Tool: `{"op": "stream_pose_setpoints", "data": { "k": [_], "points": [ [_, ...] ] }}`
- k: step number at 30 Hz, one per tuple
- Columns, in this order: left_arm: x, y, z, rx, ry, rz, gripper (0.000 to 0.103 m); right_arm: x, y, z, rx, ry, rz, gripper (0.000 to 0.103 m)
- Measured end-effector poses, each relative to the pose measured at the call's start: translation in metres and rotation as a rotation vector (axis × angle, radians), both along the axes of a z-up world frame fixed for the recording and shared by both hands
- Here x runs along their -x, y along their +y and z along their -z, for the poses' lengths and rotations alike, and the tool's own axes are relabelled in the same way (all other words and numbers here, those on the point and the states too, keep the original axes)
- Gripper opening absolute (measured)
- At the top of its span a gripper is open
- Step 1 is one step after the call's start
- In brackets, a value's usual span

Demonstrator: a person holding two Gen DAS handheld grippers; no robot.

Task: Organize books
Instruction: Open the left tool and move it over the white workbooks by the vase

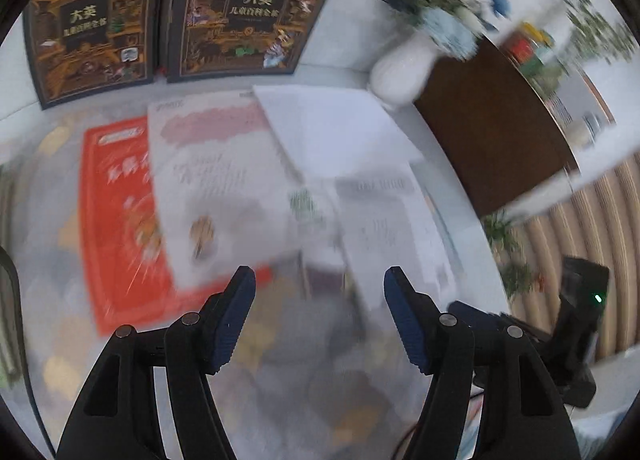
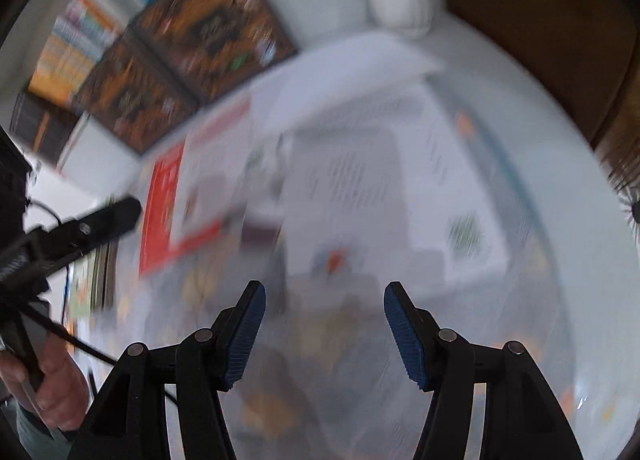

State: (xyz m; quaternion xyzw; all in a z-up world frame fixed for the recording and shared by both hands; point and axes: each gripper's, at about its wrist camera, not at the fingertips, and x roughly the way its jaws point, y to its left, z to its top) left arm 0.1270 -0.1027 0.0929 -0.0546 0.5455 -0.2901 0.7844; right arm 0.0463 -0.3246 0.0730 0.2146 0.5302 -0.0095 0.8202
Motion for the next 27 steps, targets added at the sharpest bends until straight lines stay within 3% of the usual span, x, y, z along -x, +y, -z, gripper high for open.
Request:
{"op": "stream_pose_setpoints", "data": {
  "k": [2,7,13,23,25,27],
  "points": [
    [-0.024,-0.012,0.007,-0.013,-0.003,-0.066,0.065,-0.026,-0.024,-0.001,-0.012,-0.020,0.062,0.060],
    [-0.074,-0.034,0.031,-0.016,0.040,-0.140,0.065,-0.077,-0.084,0.023,-0.161,-0.021,0.198,0.060],
    [-0.115,-0.062,0.058,-0.058,0.061,-0.139,0.065,-0.122,-0.121,0.055,-0.228,-0.008,0.294,0.054],
    [-0.137,-0.072,0.076,-0.026,0.088,-0.093,0.065,-0.164,-0.137,0.075,-0.221,-0.084,0.315,0.051],
    [-0.137,-0.072,0.076,-0.023,0.081,-0.083,0.065,-0.168,-0.137,0.074,-0.220,-0.093,0.314,0.032],
    [-0.136,-0.072,0.077,-0.015,0.071,-0.065,0.065,-0.167,-0.134,0.064,-0.213,-0.137,0.296,0.022]
  ]
}}
